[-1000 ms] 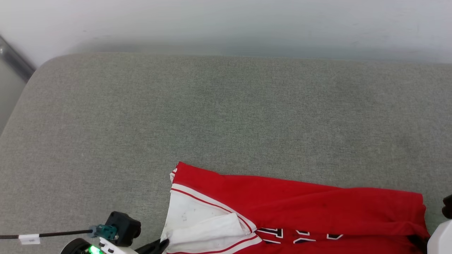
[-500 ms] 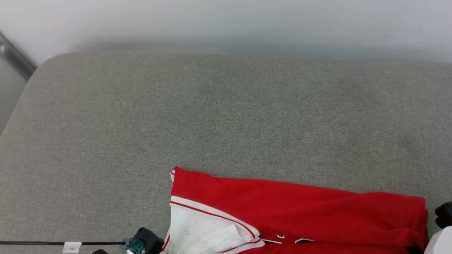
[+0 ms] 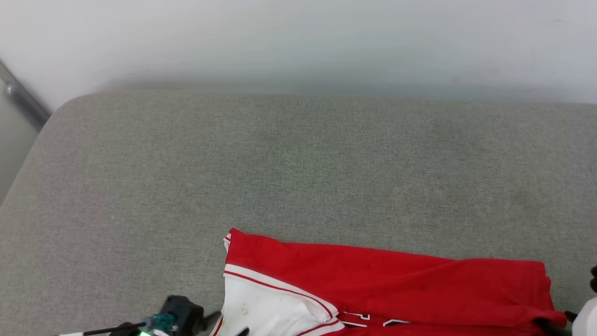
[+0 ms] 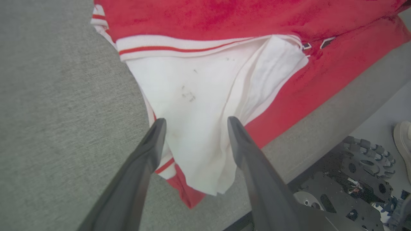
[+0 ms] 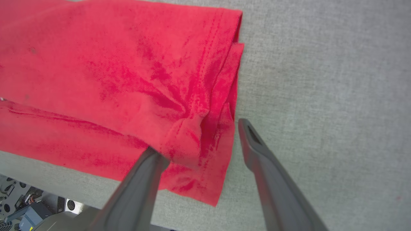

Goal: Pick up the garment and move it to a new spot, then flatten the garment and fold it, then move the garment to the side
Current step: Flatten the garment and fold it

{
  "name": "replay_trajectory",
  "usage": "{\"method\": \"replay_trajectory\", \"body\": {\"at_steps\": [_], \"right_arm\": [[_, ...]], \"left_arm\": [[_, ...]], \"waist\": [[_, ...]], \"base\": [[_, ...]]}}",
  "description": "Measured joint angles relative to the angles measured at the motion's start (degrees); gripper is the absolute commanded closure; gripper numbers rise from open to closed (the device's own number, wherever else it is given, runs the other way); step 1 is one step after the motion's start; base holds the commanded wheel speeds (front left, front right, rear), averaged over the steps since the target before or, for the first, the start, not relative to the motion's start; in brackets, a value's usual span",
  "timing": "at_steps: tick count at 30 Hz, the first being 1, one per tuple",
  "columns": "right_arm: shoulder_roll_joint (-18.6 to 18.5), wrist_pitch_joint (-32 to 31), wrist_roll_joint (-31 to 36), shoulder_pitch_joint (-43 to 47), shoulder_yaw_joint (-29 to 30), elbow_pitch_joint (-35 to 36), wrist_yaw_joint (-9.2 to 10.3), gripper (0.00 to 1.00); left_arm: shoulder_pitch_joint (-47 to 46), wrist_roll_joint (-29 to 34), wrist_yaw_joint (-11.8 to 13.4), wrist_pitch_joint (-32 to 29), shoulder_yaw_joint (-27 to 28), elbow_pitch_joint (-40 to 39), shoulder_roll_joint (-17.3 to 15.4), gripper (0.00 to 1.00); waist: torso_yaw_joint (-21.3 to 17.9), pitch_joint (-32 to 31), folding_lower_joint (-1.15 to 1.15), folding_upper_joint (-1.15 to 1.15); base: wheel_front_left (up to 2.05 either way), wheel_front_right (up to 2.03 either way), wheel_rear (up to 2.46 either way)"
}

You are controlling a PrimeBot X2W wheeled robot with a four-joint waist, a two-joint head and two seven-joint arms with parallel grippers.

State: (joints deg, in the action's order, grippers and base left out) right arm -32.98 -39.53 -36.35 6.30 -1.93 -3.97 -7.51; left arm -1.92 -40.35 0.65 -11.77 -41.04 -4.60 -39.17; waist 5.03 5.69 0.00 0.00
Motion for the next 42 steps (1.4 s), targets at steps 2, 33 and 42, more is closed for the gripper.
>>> {"method": "replay_trajectory", "body": {"at_steps": [2,33,42], "right_arm": [[0.22,-0.87,0.00,0.55,1.76,2.03,0.00,0.00],[22.09,-3.76,9.43,-1.16,21.46,-1.21,0.01,0.00],[21.72,-2.24,6.83,-2.22,19.34,-5.06,0.46,0.00]], "left_arm": [[0.06,0.14,0.42,2.87,1.30,-0.37,0.14,0.00],[3.87,27.83,1.03,26.84,30.50,-6.45,20.51,0.00],[4.03,30.74,-3.25,26.84,34.26,-4.83,24.24,0.00]], "waist": [[-0.08,-0.38,0.00,0.00],[1.36,3.83,0.00,0.00],[2.35,4.57,0.00,0.00]], "base": [[0.00,0.00,0.00],[0.00,0.00,0.00],[0.00,0.00,0.00]]}}
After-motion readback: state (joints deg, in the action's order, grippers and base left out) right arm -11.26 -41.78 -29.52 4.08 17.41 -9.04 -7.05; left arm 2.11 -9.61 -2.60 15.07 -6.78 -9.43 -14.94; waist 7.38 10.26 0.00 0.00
